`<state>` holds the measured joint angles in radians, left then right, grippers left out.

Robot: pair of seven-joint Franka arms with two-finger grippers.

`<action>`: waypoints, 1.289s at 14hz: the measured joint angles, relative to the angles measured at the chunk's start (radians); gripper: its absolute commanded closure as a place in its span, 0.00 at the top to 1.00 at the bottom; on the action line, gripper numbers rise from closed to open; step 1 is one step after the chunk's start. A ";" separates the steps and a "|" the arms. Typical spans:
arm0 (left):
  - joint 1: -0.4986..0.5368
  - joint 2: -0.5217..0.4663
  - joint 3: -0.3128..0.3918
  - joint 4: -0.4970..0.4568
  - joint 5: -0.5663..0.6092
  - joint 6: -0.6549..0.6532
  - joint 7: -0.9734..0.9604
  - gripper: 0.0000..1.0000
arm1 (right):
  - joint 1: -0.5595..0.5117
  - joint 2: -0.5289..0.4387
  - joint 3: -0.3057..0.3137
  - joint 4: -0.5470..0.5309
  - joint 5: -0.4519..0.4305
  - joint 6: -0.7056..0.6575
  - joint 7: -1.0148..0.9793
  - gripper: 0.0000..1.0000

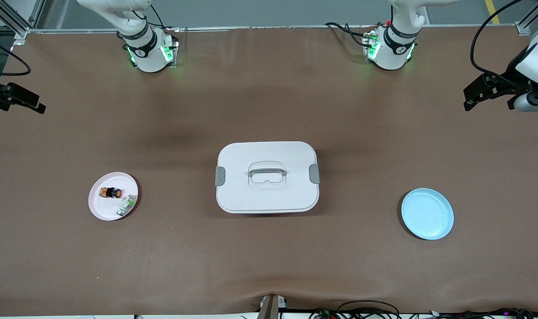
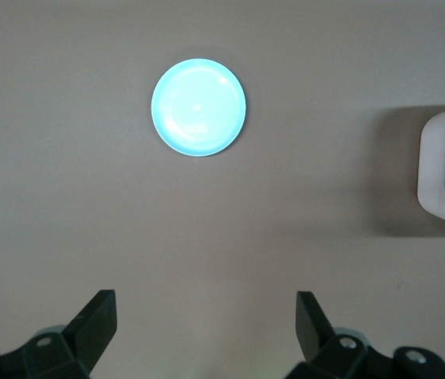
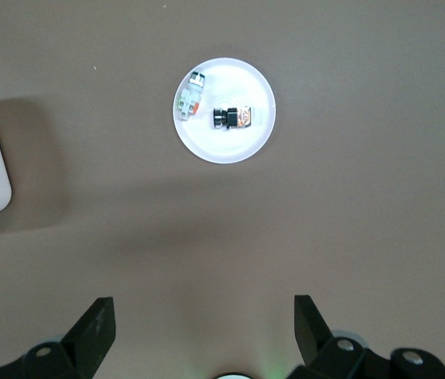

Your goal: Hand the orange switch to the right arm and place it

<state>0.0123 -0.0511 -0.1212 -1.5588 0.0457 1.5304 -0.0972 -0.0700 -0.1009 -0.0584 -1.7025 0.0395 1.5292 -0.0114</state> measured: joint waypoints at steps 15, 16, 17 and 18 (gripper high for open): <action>0.000 -0.005 0.000 0.004 0.000 -0.004 0.000 1.00 | 0.010 -0.045 -0.001 -0.086 -0.018 0.088 -0.001 1.00; 0.000 -0.005 0.001 0.008 0.000 -0.004 0.000 1.00 | 0.010 -0.041 -0.001 -0.086 -0.019 0.091 -0.001 1.00; 0.000 -0.005 0.001 0.014 0.000 -0.004 0.000 1.00 | 0.011 -0.037 -0.001 -0.086 -0.019 0.094 -0.002 1.00; 0.000 -0.005 0.001 0.019 0.000 -0.004 0.000 1.00 | 0.013 -0.035 -0.001 -0.086 -0.020 0.095 -0.002 1.00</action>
<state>0.0123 -0.0565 -0.1203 -1.5396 0.0457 1.5268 -0.0972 -0.0571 -0.1358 -0.0592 -1.7885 0.0193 1.6247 -0.0130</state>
